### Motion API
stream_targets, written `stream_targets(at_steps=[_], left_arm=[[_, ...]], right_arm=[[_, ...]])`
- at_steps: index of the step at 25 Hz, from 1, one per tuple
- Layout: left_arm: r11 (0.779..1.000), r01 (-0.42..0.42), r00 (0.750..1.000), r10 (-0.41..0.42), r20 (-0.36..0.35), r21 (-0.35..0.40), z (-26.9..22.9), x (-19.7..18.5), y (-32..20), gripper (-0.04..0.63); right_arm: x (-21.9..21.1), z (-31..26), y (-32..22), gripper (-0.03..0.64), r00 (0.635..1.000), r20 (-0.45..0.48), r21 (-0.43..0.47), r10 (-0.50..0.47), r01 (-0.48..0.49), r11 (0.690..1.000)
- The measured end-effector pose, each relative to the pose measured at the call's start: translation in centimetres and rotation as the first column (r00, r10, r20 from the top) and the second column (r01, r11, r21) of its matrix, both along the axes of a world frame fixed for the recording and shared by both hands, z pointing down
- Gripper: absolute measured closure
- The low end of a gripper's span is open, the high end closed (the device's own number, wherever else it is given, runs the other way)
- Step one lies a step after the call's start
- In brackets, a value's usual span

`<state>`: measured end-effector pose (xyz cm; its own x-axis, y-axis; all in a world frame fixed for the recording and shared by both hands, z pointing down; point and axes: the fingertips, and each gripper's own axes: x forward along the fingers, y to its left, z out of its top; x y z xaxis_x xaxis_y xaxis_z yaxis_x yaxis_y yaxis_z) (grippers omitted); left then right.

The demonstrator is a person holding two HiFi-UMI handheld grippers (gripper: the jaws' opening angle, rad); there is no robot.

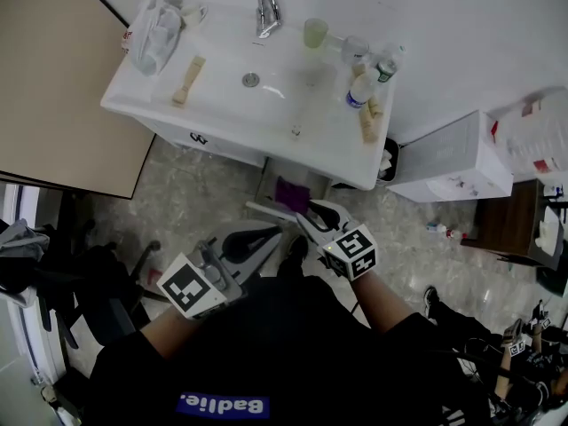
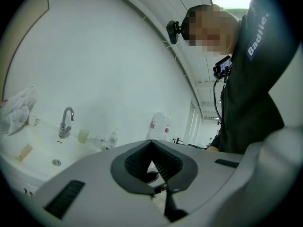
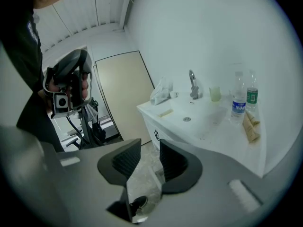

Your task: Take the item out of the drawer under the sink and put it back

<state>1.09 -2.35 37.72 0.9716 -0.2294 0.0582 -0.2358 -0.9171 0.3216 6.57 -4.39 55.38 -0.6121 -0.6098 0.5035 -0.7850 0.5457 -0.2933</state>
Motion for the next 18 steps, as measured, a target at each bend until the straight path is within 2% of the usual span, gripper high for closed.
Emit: stream_targets(at_steps=[7,18], left_arm=[[1.000,0.026,1.000,-0.026,0.005,0.001,0.0,-0.7,-0.4,0.606],[0.998,0.066,0.998,-0.066,0.016,0.015,0.5,-1.6,-1.5,0.606]], right_arm=[[-0.3,4.7,-1.2,0.495,0.999,-0.040,-0.092,0.004,-0.008,0.996],[-0.2,13.9,-1.9,0.471,0.981,-0.179,-0.209,-0.072,0.034,0.977]])
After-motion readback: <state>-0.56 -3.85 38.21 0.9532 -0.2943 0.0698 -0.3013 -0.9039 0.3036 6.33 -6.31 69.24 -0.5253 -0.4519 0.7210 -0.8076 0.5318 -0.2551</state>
